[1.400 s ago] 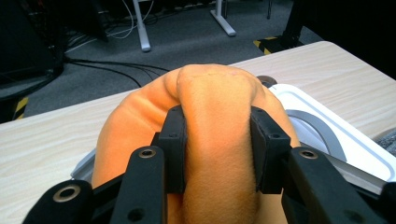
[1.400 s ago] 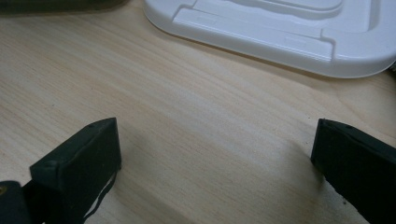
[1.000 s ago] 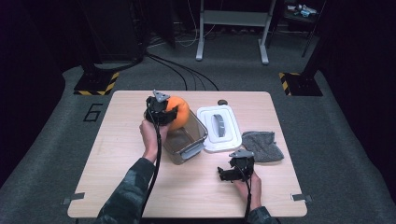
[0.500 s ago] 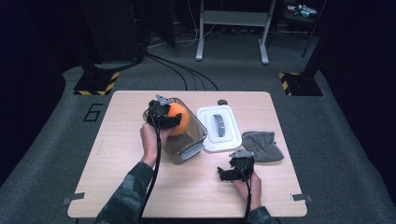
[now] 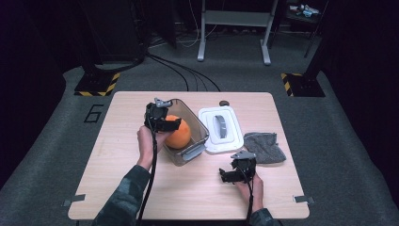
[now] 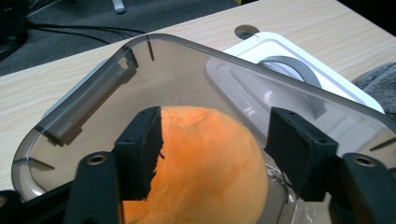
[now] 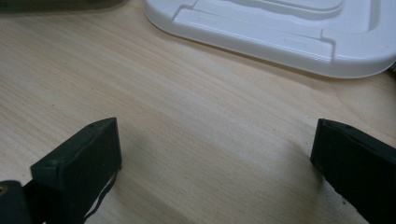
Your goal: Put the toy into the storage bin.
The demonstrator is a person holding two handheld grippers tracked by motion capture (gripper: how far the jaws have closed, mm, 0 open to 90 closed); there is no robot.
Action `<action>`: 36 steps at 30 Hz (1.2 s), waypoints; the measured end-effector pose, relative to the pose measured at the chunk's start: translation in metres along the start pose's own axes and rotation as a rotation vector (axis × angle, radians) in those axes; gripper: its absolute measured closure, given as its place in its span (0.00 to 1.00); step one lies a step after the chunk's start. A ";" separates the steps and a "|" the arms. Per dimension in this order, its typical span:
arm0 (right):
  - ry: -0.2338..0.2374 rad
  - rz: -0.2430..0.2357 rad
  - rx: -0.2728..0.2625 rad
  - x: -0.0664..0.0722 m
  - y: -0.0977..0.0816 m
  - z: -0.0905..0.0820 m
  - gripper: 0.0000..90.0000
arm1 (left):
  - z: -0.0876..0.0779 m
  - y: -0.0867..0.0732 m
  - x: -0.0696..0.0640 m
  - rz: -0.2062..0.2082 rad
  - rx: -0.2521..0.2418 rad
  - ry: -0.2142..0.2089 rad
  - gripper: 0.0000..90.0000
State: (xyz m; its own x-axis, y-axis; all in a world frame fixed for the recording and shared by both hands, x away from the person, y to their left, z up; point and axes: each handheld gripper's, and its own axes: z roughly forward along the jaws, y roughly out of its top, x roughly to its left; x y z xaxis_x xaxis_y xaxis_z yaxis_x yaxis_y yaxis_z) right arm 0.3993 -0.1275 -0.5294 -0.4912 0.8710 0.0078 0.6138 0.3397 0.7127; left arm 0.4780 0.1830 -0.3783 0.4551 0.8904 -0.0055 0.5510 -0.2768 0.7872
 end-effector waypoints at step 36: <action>-0.005 -0.015 -0.004 -0.001 0.000 0.001 0.00 | -0.068 -0.114 0.067 -0.107 -0.049 0.085 0.12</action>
State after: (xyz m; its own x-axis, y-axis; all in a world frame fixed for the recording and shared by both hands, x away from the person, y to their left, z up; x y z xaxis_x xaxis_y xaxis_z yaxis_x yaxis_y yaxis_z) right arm 0.3999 -0.1281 -0.5299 -0.4972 0.8676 -0.0062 0.6037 0.3511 0.7158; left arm 0.3977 0.2987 -0.4269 0.3339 0.9418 -0.0402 0.5573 -0.1628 0.8142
